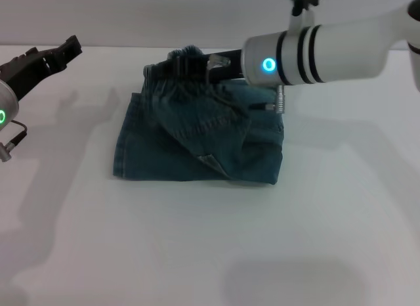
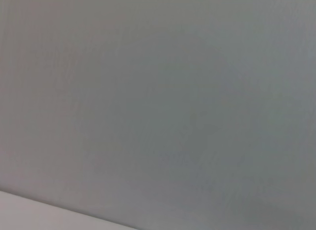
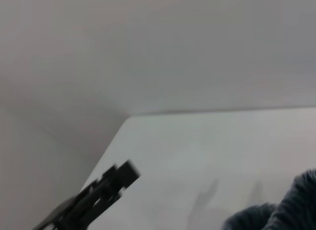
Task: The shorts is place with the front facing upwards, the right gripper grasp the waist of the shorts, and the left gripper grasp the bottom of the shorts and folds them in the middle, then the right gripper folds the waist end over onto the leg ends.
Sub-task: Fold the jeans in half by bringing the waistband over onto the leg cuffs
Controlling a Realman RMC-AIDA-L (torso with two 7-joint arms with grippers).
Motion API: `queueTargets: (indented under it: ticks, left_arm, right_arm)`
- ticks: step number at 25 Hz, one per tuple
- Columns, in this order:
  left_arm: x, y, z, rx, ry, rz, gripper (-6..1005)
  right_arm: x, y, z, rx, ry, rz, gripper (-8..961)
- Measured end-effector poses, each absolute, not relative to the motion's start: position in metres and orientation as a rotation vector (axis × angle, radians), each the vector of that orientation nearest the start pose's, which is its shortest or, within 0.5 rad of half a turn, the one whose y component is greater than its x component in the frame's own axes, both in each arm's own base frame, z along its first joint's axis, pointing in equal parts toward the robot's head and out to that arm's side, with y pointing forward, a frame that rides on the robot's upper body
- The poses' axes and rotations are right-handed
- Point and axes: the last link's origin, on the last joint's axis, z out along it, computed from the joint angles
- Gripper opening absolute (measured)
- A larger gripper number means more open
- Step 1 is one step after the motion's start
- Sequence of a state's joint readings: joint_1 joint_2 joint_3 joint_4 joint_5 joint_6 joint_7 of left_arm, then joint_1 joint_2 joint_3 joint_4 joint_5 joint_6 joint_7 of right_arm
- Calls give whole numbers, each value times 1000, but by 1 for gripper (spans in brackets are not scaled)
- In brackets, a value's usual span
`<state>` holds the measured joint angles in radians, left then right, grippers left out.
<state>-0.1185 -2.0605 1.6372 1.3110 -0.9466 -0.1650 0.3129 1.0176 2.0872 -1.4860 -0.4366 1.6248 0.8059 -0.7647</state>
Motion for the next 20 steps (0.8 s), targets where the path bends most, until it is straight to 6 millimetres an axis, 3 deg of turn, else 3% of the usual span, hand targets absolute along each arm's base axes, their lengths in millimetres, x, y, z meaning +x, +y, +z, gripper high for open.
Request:
queueTargets:
  ticks: [7, 11, 16, 20]
  left_arm:
    - [-256, 368, 34, -1630, -1101, -644, 836]
    - [-254, 371, 32, -1642, -1095, -642, 836]
    - [-248, 373, 25, -1680, -1065, -626, 837]
    - [-248, 373, 23, -1680, -1046, -619, 836]
  right_arm:
    - [123, 439, -80, -2347, 1480, 699, 304]
    - [118, 438, -79, -2395, 1399, 693, 491]
    - [118, 436, -77, -2444, 1222, 679, 515]
    - [155, 442, -59, -2271, 999, 634, 530]
